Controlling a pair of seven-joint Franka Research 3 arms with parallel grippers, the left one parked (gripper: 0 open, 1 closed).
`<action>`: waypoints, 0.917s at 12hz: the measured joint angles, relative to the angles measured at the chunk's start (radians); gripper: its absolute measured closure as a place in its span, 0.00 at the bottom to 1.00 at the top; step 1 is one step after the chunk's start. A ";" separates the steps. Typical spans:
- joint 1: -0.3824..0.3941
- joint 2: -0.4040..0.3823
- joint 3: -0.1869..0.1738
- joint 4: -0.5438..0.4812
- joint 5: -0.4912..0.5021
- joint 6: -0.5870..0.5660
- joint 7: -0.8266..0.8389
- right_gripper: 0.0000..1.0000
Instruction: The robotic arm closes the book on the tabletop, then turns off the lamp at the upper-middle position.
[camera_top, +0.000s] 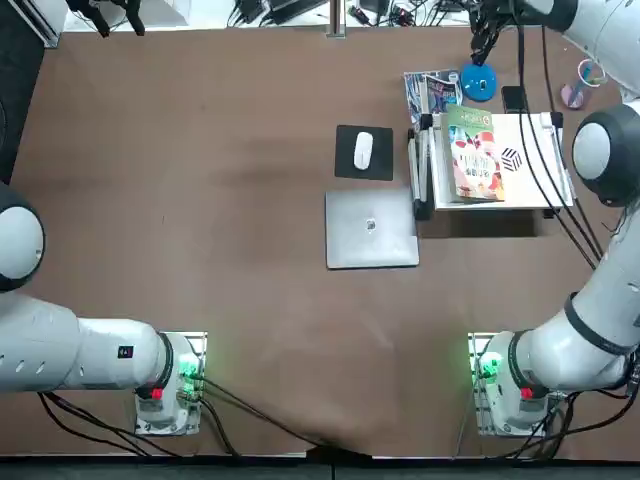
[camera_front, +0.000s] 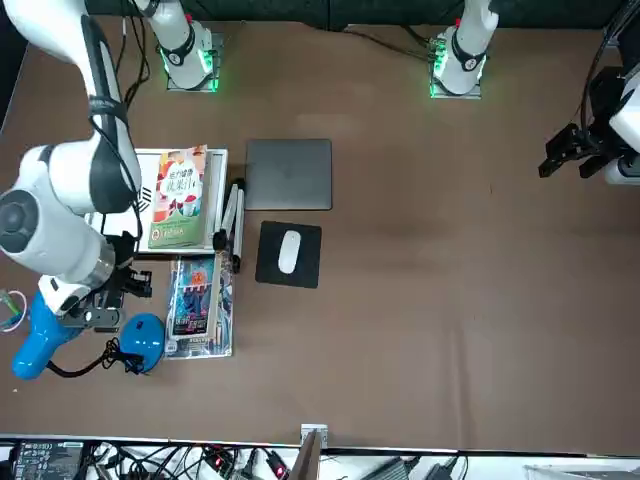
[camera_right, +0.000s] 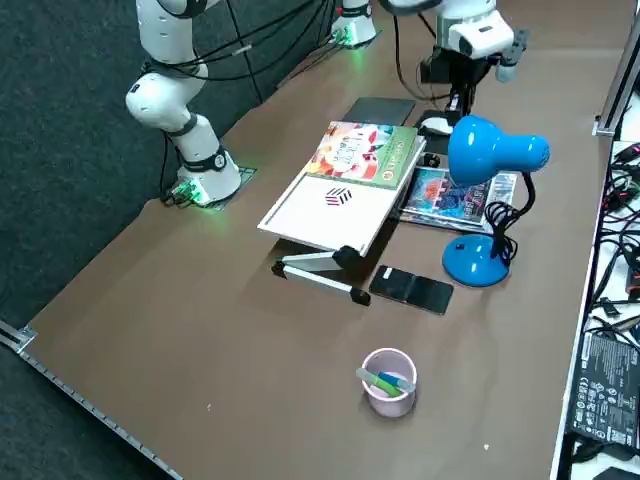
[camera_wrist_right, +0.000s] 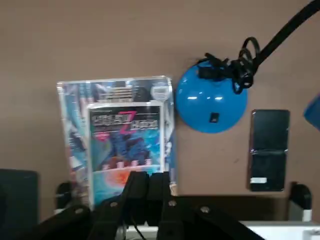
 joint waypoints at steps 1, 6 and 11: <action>0.000 0.002 0.000 -0.025 -0.037 0.029 0.000 0.99; 0.006 0.007 0.000 -0.167 -0.171 0.205 0.076 0.99; 0.009 0.007 0.000 -0.295 -0.261 0.393 0.153 0.99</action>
